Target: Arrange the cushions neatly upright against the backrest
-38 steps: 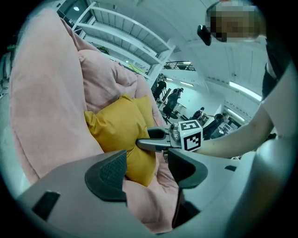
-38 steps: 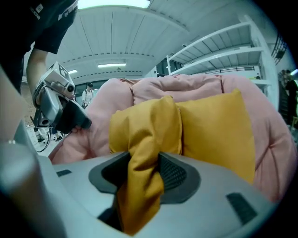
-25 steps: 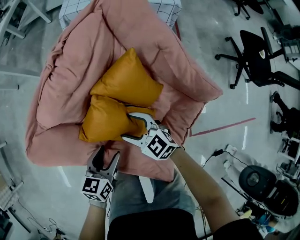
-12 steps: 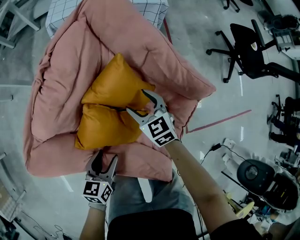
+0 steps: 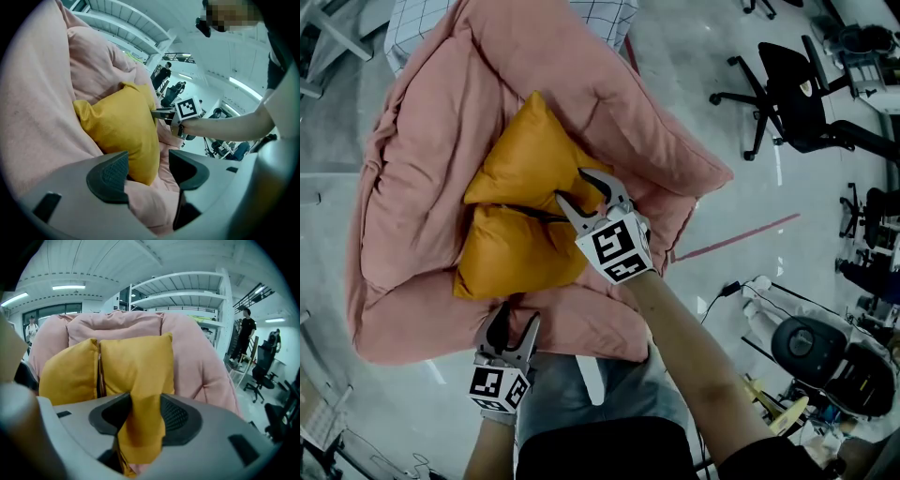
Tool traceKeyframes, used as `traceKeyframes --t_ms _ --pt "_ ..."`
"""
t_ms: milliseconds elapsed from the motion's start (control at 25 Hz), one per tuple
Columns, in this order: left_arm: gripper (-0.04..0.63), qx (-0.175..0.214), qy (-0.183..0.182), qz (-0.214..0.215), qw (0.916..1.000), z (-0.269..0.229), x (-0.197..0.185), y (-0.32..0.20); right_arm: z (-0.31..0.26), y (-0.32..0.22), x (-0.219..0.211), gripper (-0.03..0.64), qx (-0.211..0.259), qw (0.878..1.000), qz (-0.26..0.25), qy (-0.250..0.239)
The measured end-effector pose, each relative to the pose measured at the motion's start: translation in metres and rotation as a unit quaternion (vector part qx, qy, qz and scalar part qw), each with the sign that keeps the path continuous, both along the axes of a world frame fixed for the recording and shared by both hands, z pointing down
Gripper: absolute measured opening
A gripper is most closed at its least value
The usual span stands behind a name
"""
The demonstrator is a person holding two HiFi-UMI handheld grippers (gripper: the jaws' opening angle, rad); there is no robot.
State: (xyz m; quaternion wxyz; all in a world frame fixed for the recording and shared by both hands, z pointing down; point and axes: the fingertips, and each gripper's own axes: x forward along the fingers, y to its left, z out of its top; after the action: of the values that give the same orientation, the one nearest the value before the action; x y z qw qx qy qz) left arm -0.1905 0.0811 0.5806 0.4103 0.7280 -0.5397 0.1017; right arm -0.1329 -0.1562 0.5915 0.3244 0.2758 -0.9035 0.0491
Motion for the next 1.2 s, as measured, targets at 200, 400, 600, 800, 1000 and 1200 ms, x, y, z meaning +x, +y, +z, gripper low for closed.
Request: traceKeyframes --t_ms 200,400,600,800,1000,1200 --pt "0.273 0.004 0.002 0.004 1.0000 -0.002 0.001 -0.001 -0.016 -0.016 -0.003 0.184 0.035 0.999 -0.013 -0.003" --pt "0.270 0.007 0.002 0.005 1.0000 -0.002 -0.001 0.005 -0.011 -0.036 0.004 0.172 0.013 0.999 0.020 -0.024" --pt "0.265 0.006 -0.003 0.001 1.0000 -0.002 -0.001 -0.001 -0.002 -0.044 -0.008 0.193 -0.024 0.999 0.015 -0.045" --pt "0.265 0.001 0.000 -0.004 1.0000 0.000 -0.005 -0.001 -0.015 -0.018 0.010 0.224 -0.063 0.992 0.020 -0.106" --pt "0.265 -0.001 -0.001 -0.008 1.0000 0.002 -0.005 -0.003 -0.022 0.071 -0.008 0.237 -0.111 0.977 -0.115 -0.141" --pt "0.265 -0.002 -0.001 -0.004 1.0000 0.003 -0.008 -0.003 0.011 0.137 -0.035 0.294 -0.107 0.972 -0.203 -0.045"
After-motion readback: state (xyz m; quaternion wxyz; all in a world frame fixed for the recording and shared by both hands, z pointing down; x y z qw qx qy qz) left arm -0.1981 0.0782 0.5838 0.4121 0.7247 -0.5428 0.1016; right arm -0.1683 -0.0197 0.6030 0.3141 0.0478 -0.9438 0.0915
